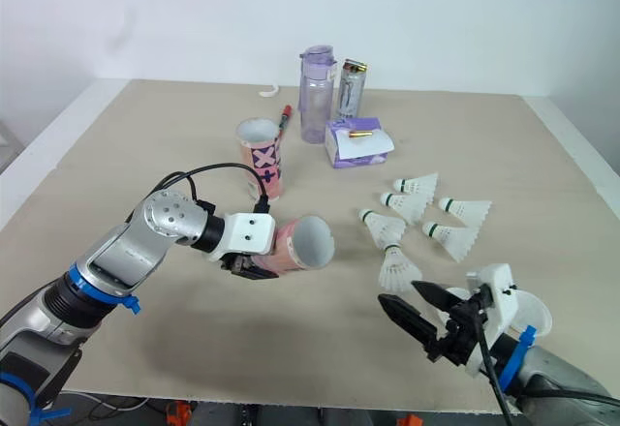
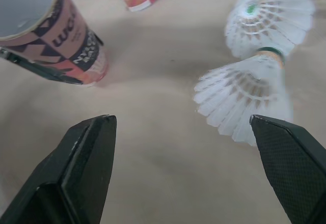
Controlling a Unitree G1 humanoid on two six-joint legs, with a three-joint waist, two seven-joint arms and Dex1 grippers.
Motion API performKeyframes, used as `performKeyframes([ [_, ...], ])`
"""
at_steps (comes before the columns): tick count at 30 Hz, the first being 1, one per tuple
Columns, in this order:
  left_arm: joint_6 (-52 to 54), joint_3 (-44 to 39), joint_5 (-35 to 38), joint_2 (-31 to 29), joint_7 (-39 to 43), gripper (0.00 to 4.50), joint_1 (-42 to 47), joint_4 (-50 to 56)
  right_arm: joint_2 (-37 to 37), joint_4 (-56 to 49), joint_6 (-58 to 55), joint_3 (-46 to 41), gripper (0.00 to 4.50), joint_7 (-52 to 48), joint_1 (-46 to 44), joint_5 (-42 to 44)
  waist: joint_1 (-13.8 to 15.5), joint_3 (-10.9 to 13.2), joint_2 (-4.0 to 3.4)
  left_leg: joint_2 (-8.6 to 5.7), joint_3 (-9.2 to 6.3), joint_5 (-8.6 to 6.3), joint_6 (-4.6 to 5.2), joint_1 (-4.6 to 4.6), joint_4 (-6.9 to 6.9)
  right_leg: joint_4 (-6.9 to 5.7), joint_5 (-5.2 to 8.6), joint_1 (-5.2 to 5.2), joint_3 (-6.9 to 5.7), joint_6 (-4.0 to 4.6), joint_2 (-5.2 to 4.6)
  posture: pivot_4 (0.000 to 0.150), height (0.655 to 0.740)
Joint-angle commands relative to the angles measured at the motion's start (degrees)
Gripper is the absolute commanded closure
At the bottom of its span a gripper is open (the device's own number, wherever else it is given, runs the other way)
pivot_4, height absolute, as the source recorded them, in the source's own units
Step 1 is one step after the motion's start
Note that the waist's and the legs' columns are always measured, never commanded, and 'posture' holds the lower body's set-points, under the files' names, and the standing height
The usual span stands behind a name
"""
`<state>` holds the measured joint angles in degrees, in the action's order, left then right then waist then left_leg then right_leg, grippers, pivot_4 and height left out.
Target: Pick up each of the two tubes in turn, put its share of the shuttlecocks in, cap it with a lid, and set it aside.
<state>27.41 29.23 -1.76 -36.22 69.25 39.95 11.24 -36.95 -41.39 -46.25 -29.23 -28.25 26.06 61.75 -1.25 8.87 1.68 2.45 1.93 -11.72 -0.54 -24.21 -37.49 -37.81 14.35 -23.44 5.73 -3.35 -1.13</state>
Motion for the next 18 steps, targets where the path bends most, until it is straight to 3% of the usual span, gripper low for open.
performKeyframes([
  [1, 0.45, 0.58, -1.51, -0.09, -0.9, 1.46, -0.67, -1.73, 1.87, -2.6, 0.21, 4.84, 0.0, 3.79, -2.87, 0.7, 0.0, 0.0, 0.0, 0.01, -0.01, 0.0, 0.0, 0.0, 0.0, 0.05, 0.0, 0.01, -0.01, 0.0, 0.0, 0.15, 0.74],
  [7, 0.57, 0.21, -1.65, -0.15, -1.23, 1.46, -0.62, -1.85, 2.81, -0.82, 0.6, 8.26, 0.0, 6.92, -5.84, -1.86, 0.01, -0.01, -0.01, 0.0, 0.01, -0.01, 0.01, -0.1, 0.1, 0.39, -0.04, 0.07, -0.06, -0.02, -0.08, 0.15, 0.74],
  [18, 0.69, -0.09, -1.67, -0.64, -1.46, 1.46, -1.28, -1.66, 2.56, 1.61, 2.14, 6.28, 0.0, 9.27, -6.51, -4.46, 0.01, -0.01, -0.01, -0.03, 0.0, -0.02, 0.04, -0.2, 0.11, 0.53, -0.12, 0.07, -0.1, -0.12, -0.09, 0.15, 0.74],
])
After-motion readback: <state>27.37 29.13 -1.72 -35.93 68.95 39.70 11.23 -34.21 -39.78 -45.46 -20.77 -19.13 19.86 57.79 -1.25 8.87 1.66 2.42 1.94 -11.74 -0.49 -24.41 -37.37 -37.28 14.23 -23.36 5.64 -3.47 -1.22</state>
